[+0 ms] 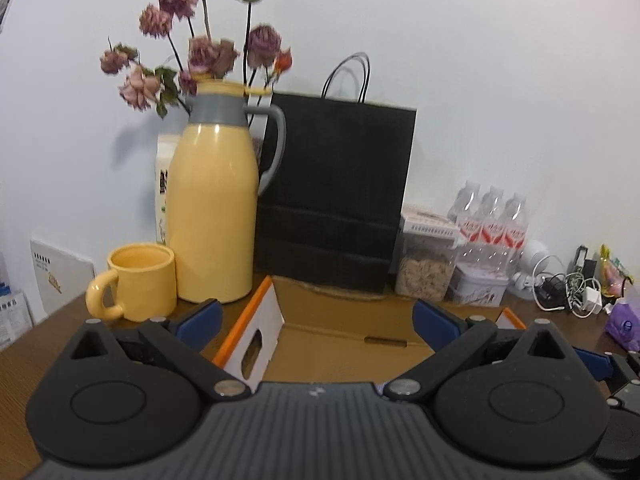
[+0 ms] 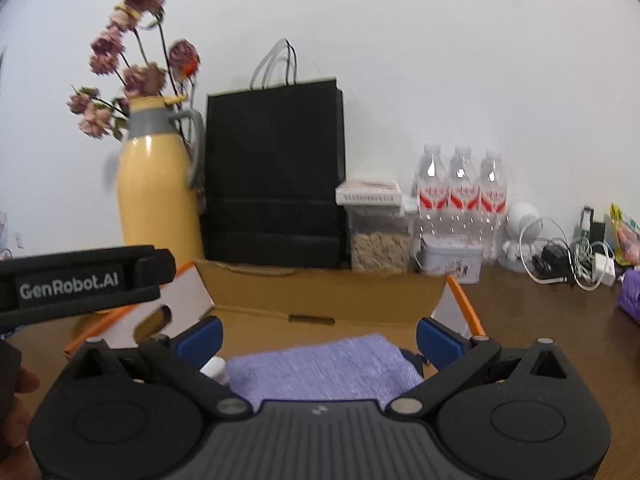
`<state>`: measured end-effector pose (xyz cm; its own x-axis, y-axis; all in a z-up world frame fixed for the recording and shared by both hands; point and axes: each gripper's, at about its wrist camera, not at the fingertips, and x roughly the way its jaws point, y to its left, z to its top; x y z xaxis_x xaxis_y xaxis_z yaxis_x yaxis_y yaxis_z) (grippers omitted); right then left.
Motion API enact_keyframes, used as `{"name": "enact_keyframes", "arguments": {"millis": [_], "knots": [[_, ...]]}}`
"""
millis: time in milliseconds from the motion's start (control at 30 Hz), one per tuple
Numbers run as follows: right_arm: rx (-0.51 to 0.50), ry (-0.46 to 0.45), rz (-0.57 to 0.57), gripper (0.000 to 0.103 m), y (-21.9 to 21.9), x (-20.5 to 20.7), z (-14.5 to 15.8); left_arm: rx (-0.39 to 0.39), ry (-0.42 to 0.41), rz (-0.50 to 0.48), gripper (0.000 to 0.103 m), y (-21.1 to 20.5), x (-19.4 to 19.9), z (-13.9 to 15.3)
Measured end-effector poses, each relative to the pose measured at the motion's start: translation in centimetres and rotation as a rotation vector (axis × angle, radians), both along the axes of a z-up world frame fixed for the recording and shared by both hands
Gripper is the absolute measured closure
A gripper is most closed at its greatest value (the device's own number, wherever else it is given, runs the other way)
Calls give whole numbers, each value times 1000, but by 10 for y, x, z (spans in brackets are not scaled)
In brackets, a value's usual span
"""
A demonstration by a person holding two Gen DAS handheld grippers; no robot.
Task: Organize objects
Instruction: 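Lower the purple bag and white cap into the box and open both grippers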
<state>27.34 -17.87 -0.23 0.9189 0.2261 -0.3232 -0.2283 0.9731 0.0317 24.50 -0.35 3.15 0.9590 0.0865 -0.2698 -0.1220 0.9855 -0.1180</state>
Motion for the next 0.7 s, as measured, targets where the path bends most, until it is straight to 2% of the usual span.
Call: {"name": "enact_keyframes", "arguments": {"millis": [367,700], "knots": [[-19,-18,43,0,-13,-52,25,22,8,-23,0,16,-46,18],[-53,11,110,0,-32,-110,29,46,52,-52,0,39,-106,20]]}}
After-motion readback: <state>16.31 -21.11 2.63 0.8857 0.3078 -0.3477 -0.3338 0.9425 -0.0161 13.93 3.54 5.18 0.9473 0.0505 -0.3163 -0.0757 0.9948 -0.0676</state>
